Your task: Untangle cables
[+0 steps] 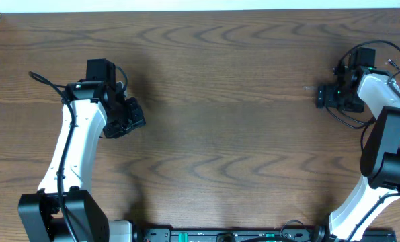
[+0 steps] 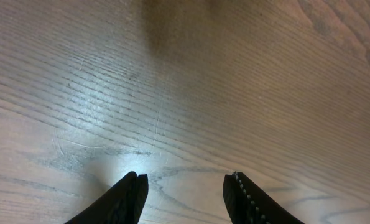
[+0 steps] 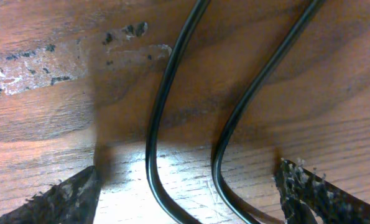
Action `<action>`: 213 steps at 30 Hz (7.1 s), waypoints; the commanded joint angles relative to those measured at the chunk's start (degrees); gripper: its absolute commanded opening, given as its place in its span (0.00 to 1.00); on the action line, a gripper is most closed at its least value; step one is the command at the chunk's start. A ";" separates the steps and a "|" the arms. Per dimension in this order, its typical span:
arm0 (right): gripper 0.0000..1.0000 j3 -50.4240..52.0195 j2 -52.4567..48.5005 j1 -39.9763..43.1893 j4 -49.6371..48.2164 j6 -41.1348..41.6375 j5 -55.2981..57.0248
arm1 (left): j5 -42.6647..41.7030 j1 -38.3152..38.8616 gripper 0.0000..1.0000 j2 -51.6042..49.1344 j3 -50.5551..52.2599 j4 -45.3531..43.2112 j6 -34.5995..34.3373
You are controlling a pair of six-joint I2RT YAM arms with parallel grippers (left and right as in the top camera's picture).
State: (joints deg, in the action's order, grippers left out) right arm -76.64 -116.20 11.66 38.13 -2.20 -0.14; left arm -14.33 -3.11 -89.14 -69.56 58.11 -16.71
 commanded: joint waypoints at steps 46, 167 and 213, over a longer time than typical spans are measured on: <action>0.01 -13.75 25.35 11.04 4.07 9.11 13.92 | -0.26 -0.20 0.45 0.96 0.11 0.13 0.33; 0.99 31.17 82.93 -9.53 0.39 6.32 -5.35 | 13.94 17.05 0.98 55.17 20.37 -4.59 0.09; 0.99 76.32 115.93 -14.69 -53.35 -7.06 -5.35 | 13.94 17.05 0.98 55.17 20.37 -4.42 0.09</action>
State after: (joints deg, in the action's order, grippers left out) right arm -0.45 -0.71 -1.87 -16.60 -2.33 -6.00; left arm -1.10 13.98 -34.02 -49.32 53.58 -16.53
